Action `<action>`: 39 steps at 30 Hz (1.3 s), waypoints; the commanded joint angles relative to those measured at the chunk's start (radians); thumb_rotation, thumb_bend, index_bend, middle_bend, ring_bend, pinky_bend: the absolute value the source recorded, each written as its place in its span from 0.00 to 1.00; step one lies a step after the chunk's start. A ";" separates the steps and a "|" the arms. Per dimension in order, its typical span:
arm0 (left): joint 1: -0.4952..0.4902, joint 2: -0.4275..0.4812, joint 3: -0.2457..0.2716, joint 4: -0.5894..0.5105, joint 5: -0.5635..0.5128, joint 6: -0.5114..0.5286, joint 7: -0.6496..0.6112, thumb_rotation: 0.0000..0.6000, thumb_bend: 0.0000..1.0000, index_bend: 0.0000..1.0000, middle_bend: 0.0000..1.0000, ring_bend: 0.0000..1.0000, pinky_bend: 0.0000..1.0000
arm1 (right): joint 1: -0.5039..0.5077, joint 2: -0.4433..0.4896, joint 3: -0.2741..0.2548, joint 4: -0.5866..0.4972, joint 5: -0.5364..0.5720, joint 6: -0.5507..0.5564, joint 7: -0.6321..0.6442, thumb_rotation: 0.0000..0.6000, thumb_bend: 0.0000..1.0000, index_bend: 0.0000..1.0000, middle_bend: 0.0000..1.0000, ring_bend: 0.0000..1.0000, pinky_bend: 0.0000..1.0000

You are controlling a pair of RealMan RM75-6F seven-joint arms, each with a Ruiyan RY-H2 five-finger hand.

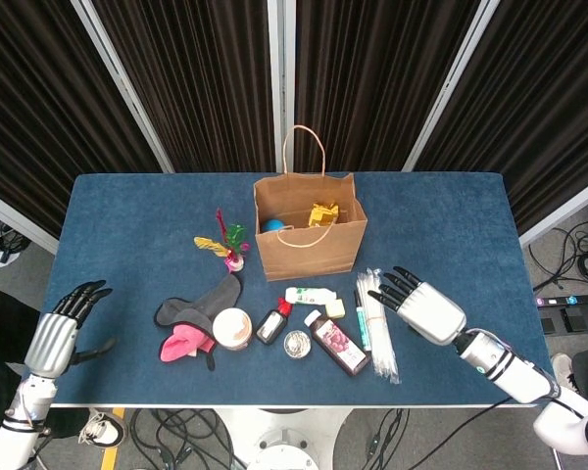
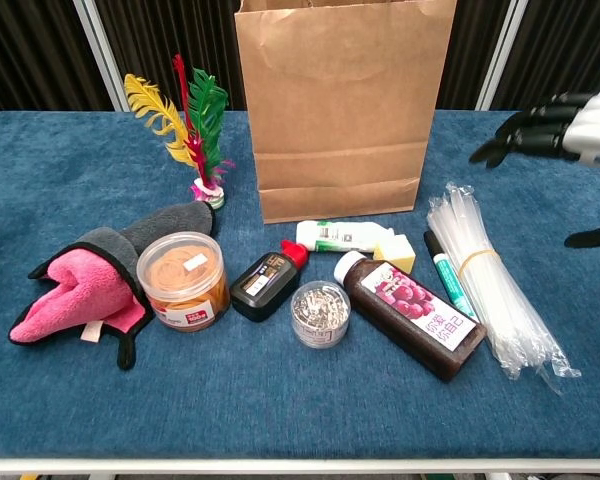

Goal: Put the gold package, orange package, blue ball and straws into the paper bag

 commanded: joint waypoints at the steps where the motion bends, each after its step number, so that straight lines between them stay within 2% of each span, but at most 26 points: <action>1: 0.000 -0.001 0.000 0.005 0.000 0.001 0.003 1.00 0.24 0.24 0.23 0.15 0.24 | 0.045 -0.083 -0.042 0.142 -0.101 0.032 0.046 1.00 0.00 0.15 0.23 0.13 0.15; 8: 0.001 -0.006 -0.001 0.016 -0.007 -0.004 -0.001 1.00 0.24 0.24 0.23 0.15 0.24 | 0.073 -0.164 -0.073 0.290 -0.147 0.058 0.103 1.00 0.00 0.16 0.23 0.13 0.15; 18: 0.004 -0.008 0.000 0.030 -0.010 -0.003 -0.008 1.00 0.24 0.24 0.23 0.15 0.24 | 0.070 -0.268 -0.097 0.429 -0.124 0.059 0.185 1.00 0.00 0.17 0.24 0.14 0.16; 22: 0.007 -0.006 0.000 0.031 -0.014 -0.004 -0.011 1.00 0.24 0.24 0.23 0.15 0.24 | 0.065 -0.304 -0.106 0.483 -0.116 0.065 0.213 1.00 0.00 0.25 0.28 0.18 0.20; 30: 0.009 -0.009 0.001 0.038 -0.015 -0.006 -0.016 1.00 0.24 0.24 0.23 0.15 0.24 | 0.059 -0.348 -0.113 0.551 -0.096 0.088 0.252 1.00 0.02 0.34 0.34 0.25 0.27; 35: 0.011 -0.009 0.001 0.038 -0.017 -0.006 -0.022 1.00 0.24 0.24 0.23 0.15 0.24 | 0.050 -0.359 -0.110 0.573 -0.079 0.109 0.252 1.00 0.09 0.54 0.48 0.37 0.39; 39: 0.011 -0.010 0.003 0.040 -0.016 -0.007 -0.022 1.00 0.24 0.24 0.23 0.15 0.24 | 0.043 -0.360 -0.110 0.580 -0.067 0.119 0.253 1.00 0.14 0.65 0.56 0.45 0.47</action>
